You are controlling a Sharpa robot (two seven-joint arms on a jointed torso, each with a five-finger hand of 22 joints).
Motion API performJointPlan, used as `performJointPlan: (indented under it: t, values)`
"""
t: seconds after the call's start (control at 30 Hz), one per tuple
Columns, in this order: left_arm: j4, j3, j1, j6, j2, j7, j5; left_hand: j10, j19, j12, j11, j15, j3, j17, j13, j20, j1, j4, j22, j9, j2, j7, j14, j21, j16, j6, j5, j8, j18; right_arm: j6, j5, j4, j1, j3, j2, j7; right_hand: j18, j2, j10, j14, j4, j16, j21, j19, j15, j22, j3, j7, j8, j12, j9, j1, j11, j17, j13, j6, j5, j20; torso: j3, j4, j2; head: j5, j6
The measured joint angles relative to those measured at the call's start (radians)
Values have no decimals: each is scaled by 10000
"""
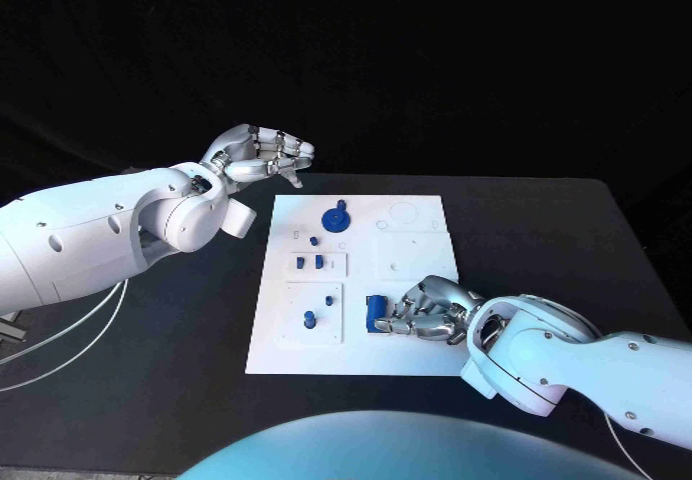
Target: Assemble the parts on the task board
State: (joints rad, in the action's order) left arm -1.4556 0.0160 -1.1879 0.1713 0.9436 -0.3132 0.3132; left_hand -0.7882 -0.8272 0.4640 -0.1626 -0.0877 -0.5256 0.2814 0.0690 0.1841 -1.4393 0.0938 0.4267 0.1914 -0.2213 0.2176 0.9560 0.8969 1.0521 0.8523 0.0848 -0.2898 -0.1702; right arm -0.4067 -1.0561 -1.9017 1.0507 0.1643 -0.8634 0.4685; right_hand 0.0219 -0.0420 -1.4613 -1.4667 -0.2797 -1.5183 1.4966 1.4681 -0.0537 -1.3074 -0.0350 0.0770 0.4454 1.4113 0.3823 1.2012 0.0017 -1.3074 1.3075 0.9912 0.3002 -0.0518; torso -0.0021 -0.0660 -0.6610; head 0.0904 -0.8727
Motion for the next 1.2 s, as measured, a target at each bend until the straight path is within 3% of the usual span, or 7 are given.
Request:
performJointPlan:
  t: [0.2, 0.4, 0.7, 1.2]
  values:
    - [-3, 0, 0, 0, 5, 4, 0, 4, 0, 14, -4, 0, 0, 0, 0, 0, 0, 0, 0, -2, 0, 0, 0, 0, 0, 0, 0, 0, 0, 100, -207, -4, -2, 0, 9, -1, 1, -269, 0, -1, 64, -43, 0, -22, -75, 0, 713, 0, 0, 41, -173, 1039, 0, 0, 4, 0, 55, 22, 7, -5, -1, 1, 0]
    - [-3, 0, 0, 0, 9, 8, 0, 37, 0, 45, -37, 0, 0, 0, 0, 0, 0, 0, 0, -9, 0, 0, 0, 0, 0, 0, 43, 0, 0, 101, -391, 45, -2, 0, 12, 37, 0, -464, -49, 17, -33, -87, 81, -21, -164, 1, 1516, -196, 162, -124, -188, 1429, -96, 1, 5, 306, 55, 97, 7, -1, 0, -3, 0]
    - [-1, 0, 0, 0, 12, 13, 0, 37, 0, 45, -37, 0, 0, 0, -1, 0, 0, 0, 0, -8, 0, 0, 0, 0, 0, 0, 44, 0, 0, 58, -511, 128, -2, 0, 92, 113, 0, -777, -55, -18, -113, -87, 117, -1, -200, 1, 1902, -232, 391, -145, 7, 1107, -162, 1, 0, 342, 55, 146, 0, 7, 0, -2, 0]
    - [-14, 0, -1, 0, 43, 23, 0, 37, 0, 45, -37, 0, 0, 0, -1, -1, 40, 0, 0, -7, 40, 0, 0, 0, 0, 0, 44, 0, -1, -8, -606, 251, -9, 8, 179, 292, -1, -717, -60, -2, -100, -121, 235, -16, -256, -7, 2501, -295, 773, 24, 277, 495, -228, 1, 0, 405, 50, 200, 5, 6, -8, -23, 0]
